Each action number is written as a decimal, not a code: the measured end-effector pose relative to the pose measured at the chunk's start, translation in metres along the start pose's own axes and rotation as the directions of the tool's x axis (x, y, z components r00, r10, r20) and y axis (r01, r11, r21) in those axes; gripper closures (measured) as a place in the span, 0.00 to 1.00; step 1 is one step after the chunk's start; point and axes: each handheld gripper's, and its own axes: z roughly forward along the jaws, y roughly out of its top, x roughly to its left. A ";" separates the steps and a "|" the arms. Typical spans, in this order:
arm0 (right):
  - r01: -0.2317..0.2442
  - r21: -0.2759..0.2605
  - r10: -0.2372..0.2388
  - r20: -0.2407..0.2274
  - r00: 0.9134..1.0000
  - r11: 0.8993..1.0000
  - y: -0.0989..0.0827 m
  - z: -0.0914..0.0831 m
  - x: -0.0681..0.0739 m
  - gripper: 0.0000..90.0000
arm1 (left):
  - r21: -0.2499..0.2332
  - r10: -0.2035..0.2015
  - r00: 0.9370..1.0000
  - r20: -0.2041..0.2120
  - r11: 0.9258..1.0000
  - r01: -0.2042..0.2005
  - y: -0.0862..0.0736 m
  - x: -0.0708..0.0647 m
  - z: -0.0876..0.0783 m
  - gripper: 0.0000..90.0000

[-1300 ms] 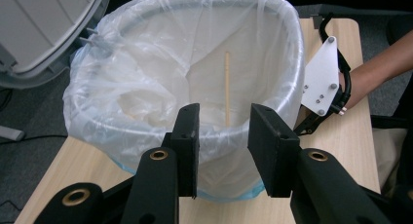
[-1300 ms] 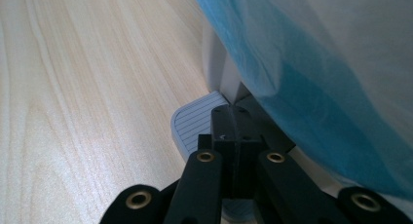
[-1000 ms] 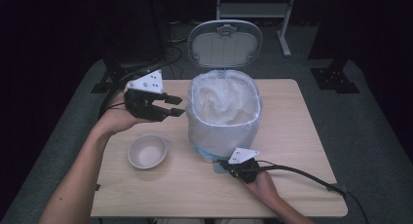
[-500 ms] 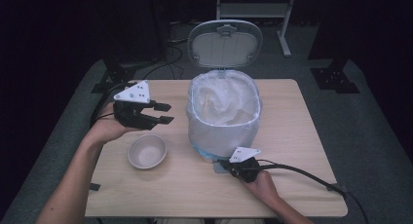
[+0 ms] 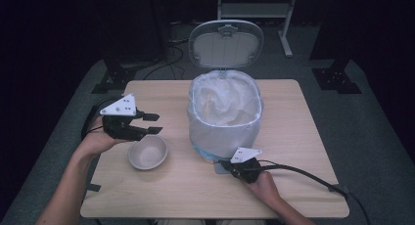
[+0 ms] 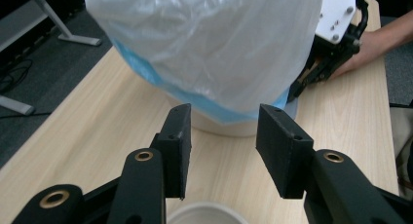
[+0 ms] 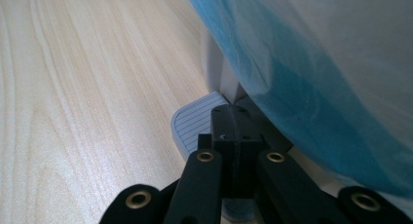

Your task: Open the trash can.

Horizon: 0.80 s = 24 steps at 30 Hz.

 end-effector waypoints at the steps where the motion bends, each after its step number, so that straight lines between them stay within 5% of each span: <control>1: 0.001 -0.001 -0.001 -0.001 1.000 1.000 0.000 0.000 0.000 1.00 | 0.000 -0.005 1.000 -0.002 1.000 0.005 -0.003 0.000 0.000 0.62; 24: -0.001 0.003 0.001 -0.010 1.000 1.000 0.000 0.000 -0.002 1.00 | 0.024 -0.063 0.998 0.029 0.998 0.062 -0.066 -0.011 -0.001 0.52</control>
